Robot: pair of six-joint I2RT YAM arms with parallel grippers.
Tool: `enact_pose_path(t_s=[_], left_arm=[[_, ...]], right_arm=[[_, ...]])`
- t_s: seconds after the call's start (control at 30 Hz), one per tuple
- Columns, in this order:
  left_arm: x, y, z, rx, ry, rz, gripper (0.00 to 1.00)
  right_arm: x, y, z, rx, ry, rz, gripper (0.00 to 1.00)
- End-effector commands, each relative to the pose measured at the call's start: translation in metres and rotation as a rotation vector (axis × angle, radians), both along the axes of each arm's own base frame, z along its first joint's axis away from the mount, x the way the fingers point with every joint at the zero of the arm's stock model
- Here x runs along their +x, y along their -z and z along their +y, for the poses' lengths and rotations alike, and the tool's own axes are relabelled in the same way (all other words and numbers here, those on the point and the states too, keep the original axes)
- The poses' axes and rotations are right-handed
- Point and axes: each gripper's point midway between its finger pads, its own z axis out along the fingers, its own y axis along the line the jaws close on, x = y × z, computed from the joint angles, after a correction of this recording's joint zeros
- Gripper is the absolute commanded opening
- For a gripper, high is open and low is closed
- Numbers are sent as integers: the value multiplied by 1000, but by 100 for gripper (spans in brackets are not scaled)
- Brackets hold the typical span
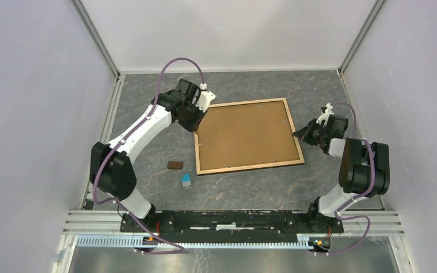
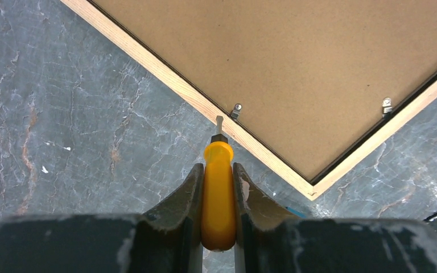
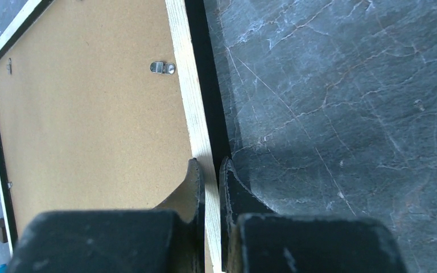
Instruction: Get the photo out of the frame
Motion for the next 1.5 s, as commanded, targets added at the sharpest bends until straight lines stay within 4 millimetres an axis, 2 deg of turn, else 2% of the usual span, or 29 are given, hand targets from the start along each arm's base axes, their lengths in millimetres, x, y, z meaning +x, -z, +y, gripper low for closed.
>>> enact_pose_path(t_s=[0.0, 0.27, 0.6, 1.03, 1.47], left_arm=[[11, -4, -7, 69, 63, -63, 2], [14, 7, -21, 107, 90, -78, 2], [14, 24, -19, 214, 110, -106, 2], [-2, 45, -14, 267, 142, -64, 2], [-30, 44, -29, 244, 214, -13, 2]], right_arm=[[-33, 37, 2, 44, 81, 179, 0], [-34, 39, 3, 49, 81, 182, 0], [-36, 44, 2, 54, 88, 195, 0], [-38, 48, 1, 66, 98, 208, 0], [-40, 51, -1, 70, 108, 215, 0]])
